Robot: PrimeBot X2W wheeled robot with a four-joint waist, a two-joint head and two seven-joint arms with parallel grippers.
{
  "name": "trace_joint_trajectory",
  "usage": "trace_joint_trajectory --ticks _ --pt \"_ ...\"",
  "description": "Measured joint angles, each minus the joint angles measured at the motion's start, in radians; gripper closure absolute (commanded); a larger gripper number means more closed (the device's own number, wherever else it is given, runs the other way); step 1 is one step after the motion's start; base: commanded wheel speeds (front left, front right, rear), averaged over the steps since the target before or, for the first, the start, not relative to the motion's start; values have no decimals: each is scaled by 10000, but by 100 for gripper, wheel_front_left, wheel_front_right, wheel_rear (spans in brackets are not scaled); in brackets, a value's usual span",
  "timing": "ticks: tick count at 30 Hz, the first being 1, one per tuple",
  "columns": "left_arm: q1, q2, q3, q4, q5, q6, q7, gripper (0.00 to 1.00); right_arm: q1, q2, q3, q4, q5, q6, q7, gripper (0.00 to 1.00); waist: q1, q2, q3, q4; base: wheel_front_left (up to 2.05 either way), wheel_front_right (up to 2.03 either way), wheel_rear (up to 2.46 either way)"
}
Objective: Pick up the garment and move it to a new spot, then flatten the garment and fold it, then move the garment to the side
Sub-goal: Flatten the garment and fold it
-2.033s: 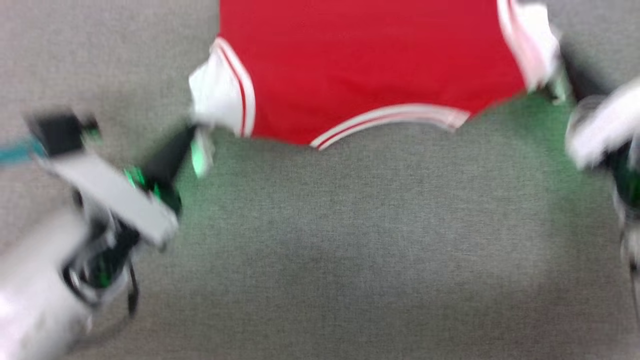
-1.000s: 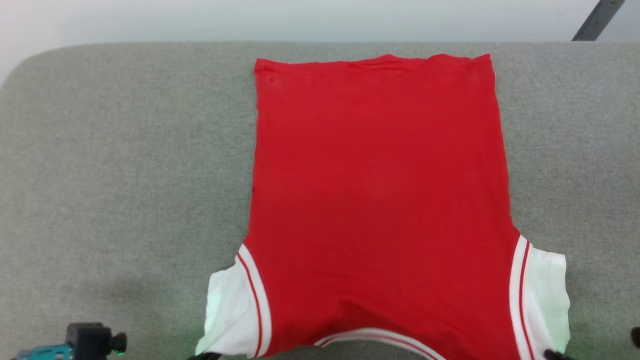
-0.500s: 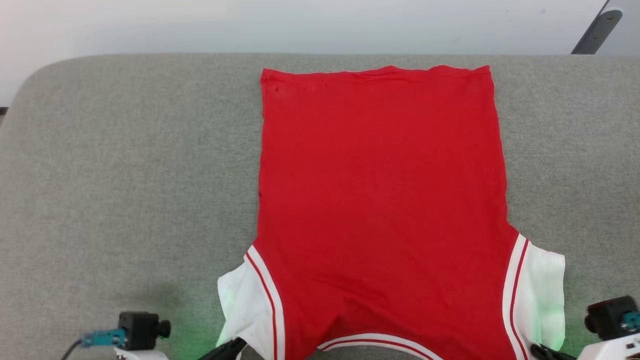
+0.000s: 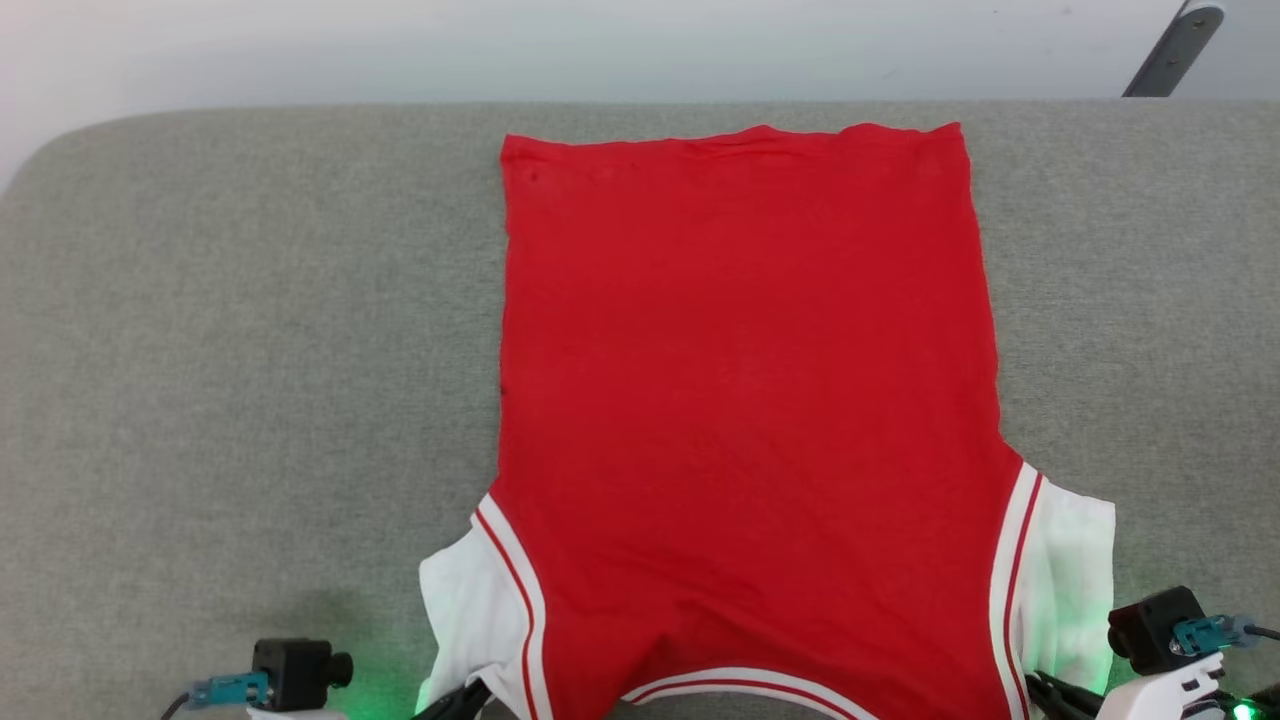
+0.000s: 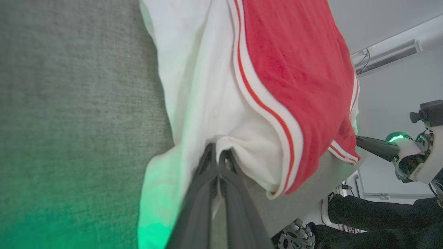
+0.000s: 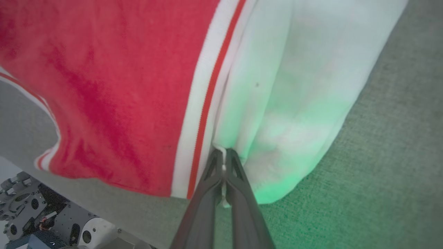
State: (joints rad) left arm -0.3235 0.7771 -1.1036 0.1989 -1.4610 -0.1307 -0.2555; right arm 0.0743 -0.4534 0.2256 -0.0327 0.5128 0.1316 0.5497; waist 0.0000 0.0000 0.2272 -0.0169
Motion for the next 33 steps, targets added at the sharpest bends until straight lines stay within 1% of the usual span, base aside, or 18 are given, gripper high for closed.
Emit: trace_joint_trajectory --ticks 1,4,8,13,15,17,20,22,25,28,33 --pt "1 -10 2 31 2 0 -2 100 -50 -56 50 -2 -71 4 -104 0 0 0 -9 -28 0 0 0" --pt "25 -13 35 100 17 -10 -44 100 -165 -232 150 -232 -171 4 -155 0 0 0 -33 -125 0 0 0" --pt "68 -52 146 81 134 -10 -88 100 -442 -577 6 -1331 201 -2 451 0 0 0 23 -204 0 0 0" --pt "15 -138 268 -19 548 -10 -90 100 -1210 -1060 -1057 -2911 734 -2 1576 0 0 0 209 -38 0 0 0" --pt "-100 -247 362 -119 754 -8 -88 100 -1813 -1281 -1467 -3262 746 -2 2159 0 0 0 308 92 0 0 0" --pt "-300 -395 424 -224 869 -8 -88 100 -2715 -1327 -1843 -3244 736 -2 2619 0 0 0 431 245 0 0 0" --pt "-528 -545 399 -280 1009 -8 -88 100 -4618 -1156 -1950 -2481 560 -2 2813 0 0 0 659 477 0 0 0" --pt "-681 -612 364 -328 1087 -8 -88 100 -5964 -955 -1898 -1482 240 -2 2675 0 0 0 836 617 0 0 0" --pt "-1054 -731 240 -414 1189 -8 -90 100 -7713 -639 -1737 458 -326 -2 2522 0 0 0 1144 845 0 0 0" --pt "-1422 -823 100 -485 1252 -8 -90 100 -9135 -407 -1643 2322 -903 -2 2520 0 0 0 1449 1128 0 0 0" --pt "-1911 -974 -98 -606 1254 -12 -104 100 -10809 -422 -1404 4669 -1835 -2 3108 0 0 0 2052 1592 0 0 0"
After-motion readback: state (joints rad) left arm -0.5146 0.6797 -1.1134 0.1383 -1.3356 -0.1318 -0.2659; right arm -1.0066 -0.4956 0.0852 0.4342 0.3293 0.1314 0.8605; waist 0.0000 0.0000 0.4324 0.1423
